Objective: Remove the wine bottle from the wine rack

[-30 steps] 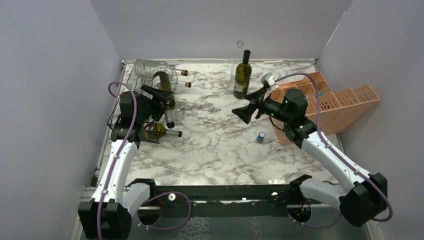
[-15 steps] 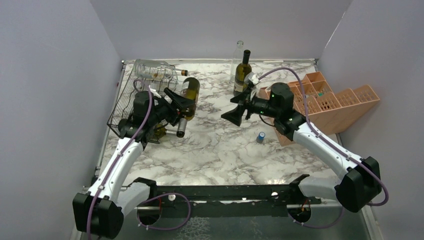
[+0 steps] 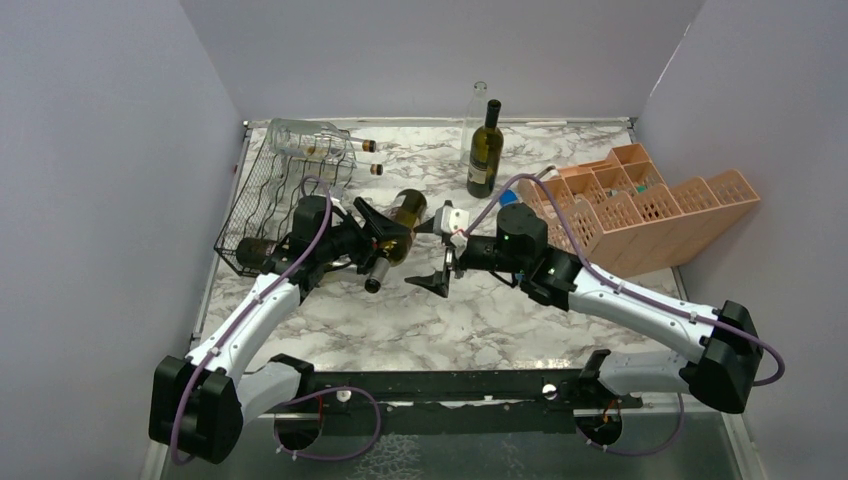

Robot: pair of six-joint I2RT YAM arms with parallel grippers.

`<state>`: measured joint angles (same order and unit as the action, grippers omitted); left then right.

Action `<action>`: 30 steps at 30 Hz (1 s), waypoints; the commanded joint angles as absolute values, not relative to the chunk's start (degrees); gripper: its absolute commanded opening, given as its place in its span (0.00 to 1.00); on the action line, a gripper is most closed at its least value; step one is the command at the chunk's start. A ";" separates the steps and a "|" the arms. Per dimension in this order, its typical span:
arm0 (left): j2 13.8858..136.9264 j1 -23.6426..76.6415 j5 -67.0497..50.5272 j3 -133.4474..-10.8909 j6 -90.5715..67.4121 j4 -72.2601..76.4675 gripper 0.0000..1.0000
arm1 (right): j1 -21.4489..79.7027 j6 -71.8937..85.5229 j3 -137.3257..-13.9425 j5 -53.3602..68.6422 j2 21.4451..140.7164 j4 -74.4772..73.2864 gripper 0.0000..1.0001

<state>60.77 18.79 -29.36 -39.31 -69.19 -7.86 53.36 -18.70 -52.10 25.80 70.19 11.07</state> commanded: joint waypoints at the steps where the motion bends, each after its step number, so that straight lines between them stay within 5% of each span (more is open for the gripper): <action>1: 59.98 19.87 -32.00 -39.12 -69.99 -0.23 0.52 | 54.80 -30.48 -52.60 27.97 70.58 13.68 1.00; 30: 59.43 22.26 -33.09 -35.41 -72.95 0.09 0.51 | 67.71 -54.44 -51.76 16.29 81.53 16.15 0.63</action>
<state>61.14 21.89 -30.55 -35.77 -71.07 -5.61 66.72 -51.29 -52.01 20.18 80.18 13.65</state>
